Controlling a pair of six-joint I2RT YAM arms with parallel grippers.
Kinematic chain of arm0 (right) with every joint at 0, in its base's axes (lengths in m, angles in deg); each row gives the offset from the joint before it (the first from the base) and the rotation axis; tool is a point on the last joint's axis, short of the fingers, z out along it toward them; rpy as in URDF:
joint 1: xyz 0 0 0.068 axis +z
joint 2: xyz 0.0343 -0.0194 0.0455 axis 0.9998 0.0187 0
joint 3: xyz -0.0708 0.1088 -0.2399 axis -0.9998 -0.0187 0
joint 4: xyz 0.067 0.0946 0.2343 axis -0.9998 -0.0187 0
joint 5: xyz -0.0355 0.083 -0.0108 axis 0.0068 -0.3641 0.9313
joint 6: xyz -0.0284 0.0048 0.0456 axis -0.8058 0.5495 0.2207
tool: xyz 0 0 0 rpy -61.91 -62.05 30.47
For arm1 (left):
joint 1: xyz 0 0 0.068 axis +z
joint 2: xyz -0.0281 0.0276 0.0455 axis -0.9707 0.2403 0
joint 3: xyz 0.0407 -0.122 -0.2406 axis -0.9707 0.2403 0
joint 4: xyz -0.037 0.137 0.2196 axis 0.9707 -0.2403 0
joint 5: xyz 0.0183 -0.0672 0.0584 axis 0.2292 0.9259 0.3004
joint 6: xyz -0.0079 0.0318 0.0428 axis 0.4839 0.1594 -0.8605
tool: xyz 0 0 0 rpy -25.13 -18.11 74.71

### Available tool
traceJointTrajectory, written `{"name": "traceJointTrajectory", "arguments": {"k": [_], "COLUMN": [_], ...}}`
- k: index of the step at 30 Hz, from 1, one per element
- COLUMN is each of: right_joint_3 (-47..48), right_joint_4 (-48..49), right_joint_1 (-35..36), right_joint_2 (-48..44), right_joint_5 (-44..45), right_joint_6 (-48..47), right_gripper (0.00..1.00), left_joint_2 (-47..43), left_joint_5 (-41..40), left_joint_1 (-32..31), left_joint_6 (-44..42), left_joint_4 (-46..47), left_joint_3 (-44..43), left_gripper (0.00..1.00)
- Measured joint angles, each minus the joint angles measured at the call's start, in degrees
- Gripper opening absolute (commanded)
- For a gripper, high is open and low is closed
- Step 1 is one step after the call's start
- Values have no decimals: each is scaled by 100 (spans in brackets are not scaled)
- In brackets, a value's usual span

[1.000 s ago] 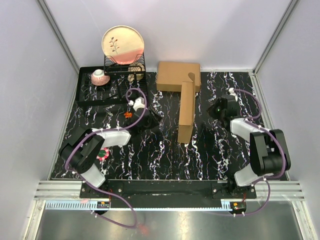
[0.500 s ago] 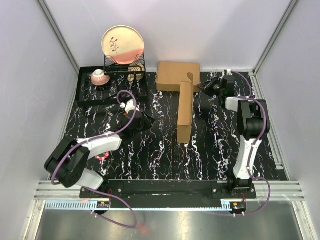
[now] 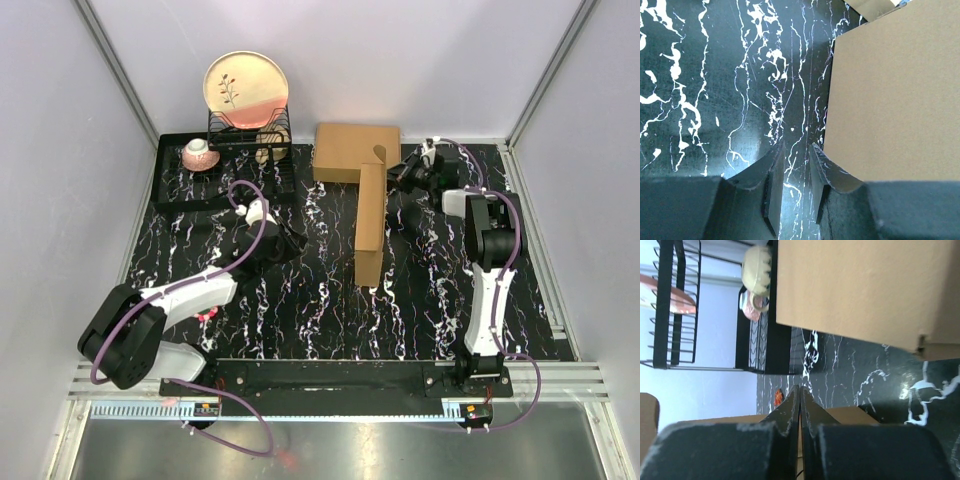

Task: Fold the paper box

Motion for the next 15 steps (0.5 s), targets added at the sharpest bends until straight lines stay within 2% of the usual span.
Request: {"name": "traceJointTrajectory", "arguments": {"k": [8, 15], "right_joint_3": [229, -72], "right_joint_4": [-378, -557], "right_joint_1": [437, 468], "right_joint_2": [74, -81], "right_joint_5": [-234, 138], "right_joint_6": [-262, -431], "right_gripper": [4, 5], "left_joint_2": [31, 212], "left_joint_5": [46, 205], "left_joint_1": [0, -2], "left_joint_6": [4, 59], "left_joint_4": [-42, 4], "left_joint_3": [0, 2], "left_gripper": [29, 30]}}
